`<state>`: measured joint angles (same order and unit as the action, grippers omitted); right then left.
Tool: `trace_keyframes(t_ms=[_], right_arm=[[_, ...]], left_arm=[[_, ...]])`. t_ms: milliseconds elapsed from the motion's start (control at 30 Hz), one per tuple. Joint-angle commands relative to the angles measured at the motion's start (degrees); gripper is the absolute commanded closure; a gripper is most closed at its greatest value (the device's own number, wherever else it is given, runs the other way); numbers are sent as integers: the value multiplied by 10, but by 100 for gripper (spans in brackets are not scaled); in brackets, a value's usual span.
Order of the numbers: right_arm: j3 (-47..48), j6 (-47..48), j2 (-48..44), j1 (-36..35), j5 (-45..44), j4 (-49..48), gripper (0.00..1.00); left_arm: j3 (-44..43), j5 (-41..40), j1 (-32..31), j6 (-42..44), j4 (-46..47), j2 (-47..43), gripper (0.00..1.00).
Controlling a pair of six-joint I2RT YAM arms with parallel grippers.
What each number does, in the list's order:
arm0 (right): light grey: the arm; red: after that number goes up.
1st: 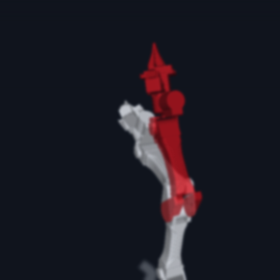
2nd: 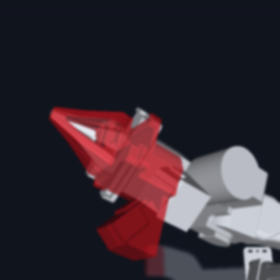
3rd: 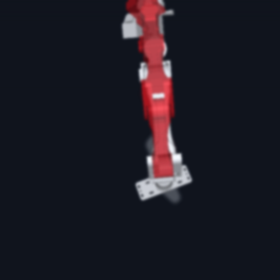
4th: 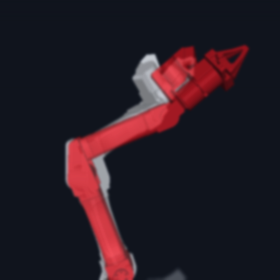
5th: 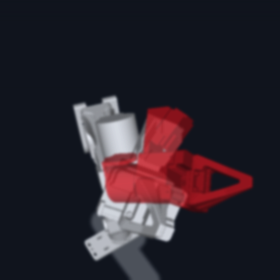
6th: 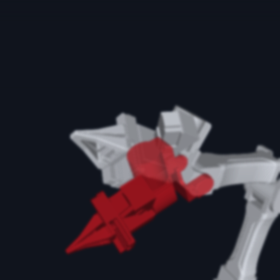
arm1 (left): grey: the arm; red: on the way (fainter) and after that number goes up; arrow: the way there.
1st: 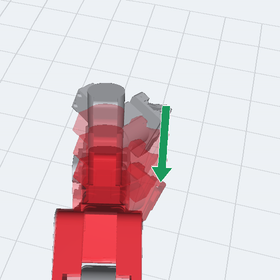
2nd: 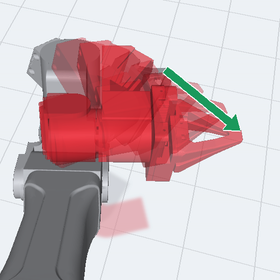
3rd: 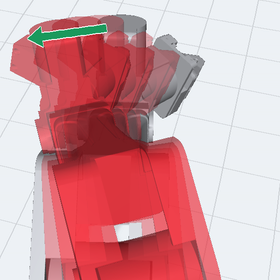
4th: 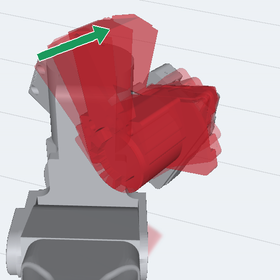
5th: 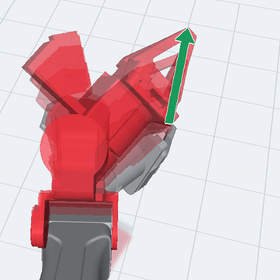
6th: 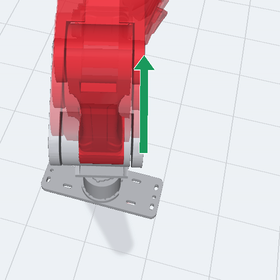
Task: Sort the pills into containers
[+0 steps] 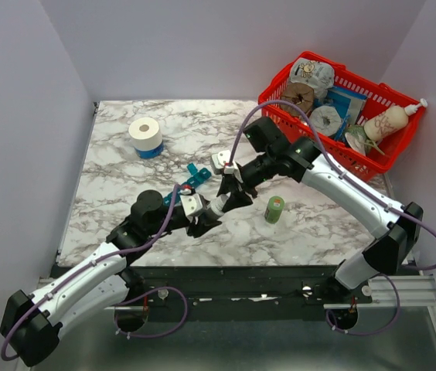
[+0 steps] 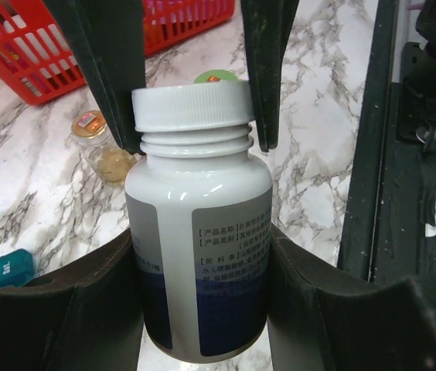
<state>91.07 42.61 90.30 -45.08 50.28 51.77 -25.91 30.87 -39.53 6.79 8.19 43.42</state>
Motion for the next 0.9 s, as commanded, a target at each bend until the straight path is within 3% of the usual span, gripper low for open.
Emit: trace_keyframes(t_ms=[0, 167, 400, 500, 867], right_arm=[[30, 186, -21, -4, 51, 26, 99], [75, 168, 3, 0, 54, 60, 95], [8, -59, 0, 48, -85, -53, 91], [-54, -105, 8, 73, -126, -83, 88], [-213, -117, 81, 89, -231, -148, 80]], left_arm=[[-9, 39, -2, 13, -40, -11, 100], [-1, 24, 1, 9, -45, -23, 100], [8, -40, 25, 12, -81, -25, 100], [10, -44, 36, 20, -93, -29, 100], [21, -71, 38, 60, -111, -68, 100]])
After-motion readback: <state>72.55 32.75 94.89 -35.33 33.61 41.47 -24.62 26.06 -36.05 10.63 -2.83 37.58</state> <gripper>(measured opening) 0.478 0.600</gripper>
